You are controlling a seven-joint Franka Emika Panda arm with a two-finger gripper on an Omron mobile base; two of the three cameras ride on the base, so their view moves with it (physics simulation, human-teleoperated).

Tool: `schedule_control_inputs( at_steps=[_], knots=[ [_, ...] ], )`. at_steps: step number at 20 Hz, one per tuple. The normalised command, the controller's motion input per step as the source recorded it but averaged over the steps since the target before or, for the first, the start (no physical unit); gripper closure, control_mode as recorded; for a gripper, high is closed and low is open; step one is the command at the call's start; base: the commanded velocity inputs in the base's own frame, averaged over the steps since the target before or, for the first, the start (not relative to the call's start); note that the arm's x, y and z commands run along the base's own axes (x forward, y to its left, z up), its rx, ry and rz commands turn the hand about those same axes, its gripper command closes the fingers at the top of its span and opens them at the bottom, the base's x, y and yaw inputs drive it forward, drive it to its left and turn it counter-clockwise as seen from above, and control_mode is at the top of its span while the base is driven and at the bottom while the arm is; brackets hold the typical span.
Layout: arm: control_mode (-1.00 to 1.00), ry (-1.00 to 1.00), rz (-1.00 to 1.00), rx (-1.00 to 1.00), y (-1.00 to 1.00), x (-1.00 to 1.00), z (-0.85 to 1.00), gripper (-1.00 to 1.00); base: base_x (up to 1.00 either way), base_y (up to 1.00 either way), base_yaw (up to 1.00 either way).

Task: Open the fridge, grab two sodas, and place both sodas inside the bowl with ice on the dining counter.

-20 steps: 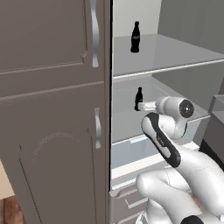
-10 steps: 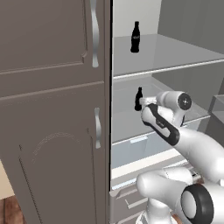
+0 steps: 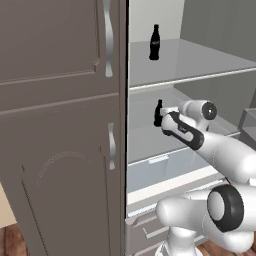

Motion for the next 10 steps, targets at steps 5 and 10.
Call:
schedule_control_inputs(
  at_steps=[5,10],
  knots=[
    [-1.0,0.0,0.0,-0.07,0.0,0.0,-0.18,-1.0,0.0,0.0,0.0],
    [-1.0,0.0,0.0,-0.06,0.06,0.07,-0.18,-1.0,0.0,0.0,0.0]
  ],
)
